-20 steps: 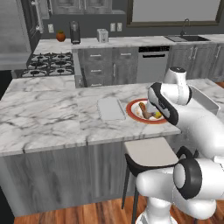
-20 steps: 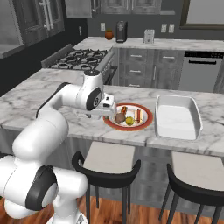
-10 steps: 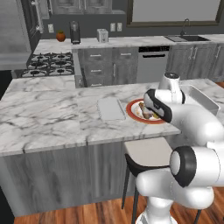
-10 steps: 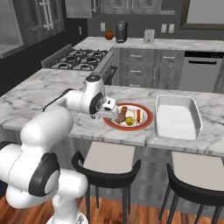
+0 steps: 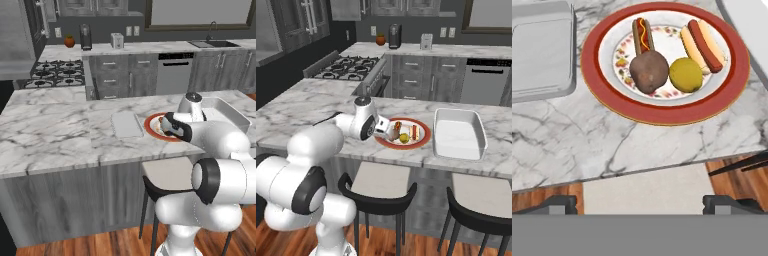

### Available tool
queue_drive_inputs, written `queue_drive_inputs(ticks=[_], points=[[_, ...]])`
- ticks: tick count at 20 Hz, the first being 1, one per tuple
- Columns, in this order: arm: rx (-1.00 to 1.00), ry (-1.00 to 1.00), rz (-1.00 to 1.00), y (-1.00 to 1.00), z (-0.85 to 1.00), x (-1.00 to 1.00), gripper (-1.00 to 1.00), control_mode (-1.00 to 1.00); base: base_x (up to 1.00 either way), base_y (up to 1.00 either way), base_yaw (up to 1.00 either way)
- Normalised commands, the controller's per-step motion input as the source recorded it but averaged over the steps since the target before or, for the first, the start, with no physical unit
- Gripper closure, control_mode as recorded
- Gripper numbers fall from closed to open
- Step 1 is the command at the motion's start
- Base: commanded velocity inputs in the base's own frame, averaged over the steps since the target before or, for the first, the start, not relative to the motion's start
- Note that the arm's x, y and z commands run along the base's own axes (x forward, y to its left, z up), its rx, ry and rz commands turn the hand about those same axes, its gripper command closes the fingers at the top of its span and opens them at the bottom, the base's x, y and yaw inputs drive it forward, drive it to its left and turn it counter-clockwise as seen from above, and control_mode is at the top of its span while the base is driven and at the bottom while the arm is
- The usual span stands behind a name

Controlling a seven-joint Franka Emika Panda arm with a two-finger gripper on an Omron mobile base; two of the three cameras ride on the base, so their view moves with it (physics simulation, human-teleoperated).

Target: Place one cooked food and one vegetable from the large plate to each tupperware container.

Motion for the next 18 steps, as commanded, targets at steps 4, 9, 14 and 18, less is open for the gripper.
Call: queue_drive_inputs(ticks=[4, 9, 14, 18], points=[[0.0, 0.08, 0.0, -0.1, -0.16, 0.5, -1.0, -1.0, 0.0, 0.0, 0.0], [0.0, 0.04, 0.0, -0.14, -0.02, 0.38, -1.0, -1.0, 0.0, 0.0, 0.0], [0.0, 0.06, 0.0, -0.18, -0.05, 0.32, -1.0, -1.0, 0.0, 0.0, 0.0], [0.0, 0.01, 0.0, -0.05, -0.17, 0.39, -1.0, -1.0, 0.0, 0.0, 0.0]])
